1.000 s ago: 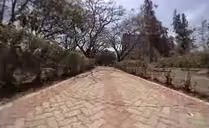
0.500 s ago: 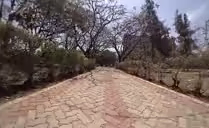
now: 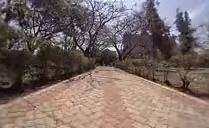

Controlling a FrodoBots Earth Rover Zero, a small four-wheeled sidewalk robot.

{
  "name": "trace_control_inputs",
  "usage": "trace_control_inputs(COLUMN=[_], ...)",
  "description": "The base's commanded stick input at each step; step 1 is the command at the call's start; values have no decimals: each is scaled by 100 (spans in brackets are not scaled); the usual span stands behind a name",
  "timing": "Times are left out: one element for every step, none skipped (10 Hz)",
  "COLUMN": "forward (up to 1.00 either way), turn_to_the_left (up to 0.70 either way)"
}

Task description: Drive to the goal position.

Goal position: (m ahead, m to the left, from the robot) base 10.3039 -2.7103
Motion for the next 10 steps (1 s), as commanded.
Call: trace_control_inputs(forward=[70,70,70,70,70,70,70,70,70,70], turn_to_the_left=[0,0,0,0,0,0,0,0,0,0])
